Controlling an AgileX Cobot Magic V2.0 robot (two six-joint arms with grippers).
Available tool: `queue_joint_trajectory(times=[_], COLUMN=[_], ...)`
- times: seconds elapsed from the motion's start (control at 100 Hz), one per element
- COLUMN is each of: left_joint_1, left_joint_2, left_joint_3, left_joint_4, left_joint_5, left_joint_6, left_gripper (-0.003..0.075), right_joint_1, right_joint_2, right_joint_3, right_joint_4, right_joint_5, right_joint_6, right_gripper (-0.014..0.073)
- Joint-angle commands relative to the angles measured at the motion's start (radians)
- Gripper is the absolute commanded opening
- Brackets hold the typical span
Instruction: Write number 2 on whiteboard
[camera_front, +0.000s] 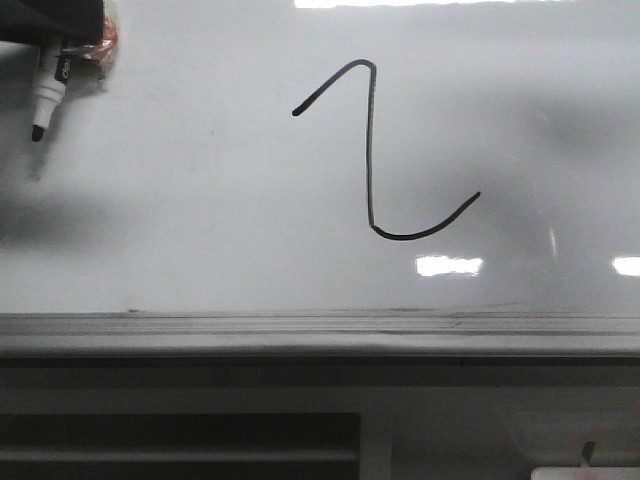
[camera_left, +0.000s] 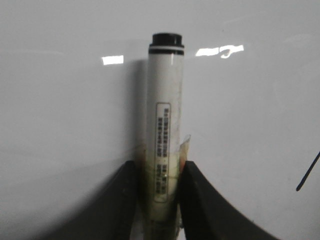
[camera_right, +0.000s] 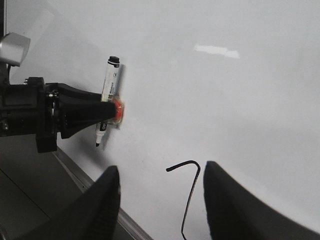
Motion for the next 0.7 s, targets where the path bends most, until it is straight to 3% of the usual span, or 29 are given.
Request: queue_joint_trajectory(times=[0.0, 0.28, 0.52, 0.69], left_joint_1=[-0.004, -0.004, -0.004, -0.004], left_joint_2=[-0.001, -0.001, -0.075, -0.189], left_joint_3=[-0.021, -0.021, -0.021, -0.021], left_joint_4=[-0.001, 0.008, 0.033, 0.079], left_joint_5=[-0.020, -0.015, 0.033, 0.042], left_joint_6=[-0.002, 0.002, 0.001, 0.001], left_gripper=[0.0260, 0.0267, 0.0393, 0.0397], right_joint_1=[-0.005, -0.005, -0.005, -0.005], right_joint_2=[-0.007, -0.007, -0.007, -0.037], right_joint_3=[-0.027, -0.027, -0.027, -0.027], right_joint_4=[0.033, 0.033, 0.033, 0.030], right_joint_5=[-0.052, -0.052, -0.052, -0.057], right_joint_6=[-0.001, -0.001, -0.001, -0.001], right_gripper=[0.0332, 0.0332, 0.0332, 0.0331])
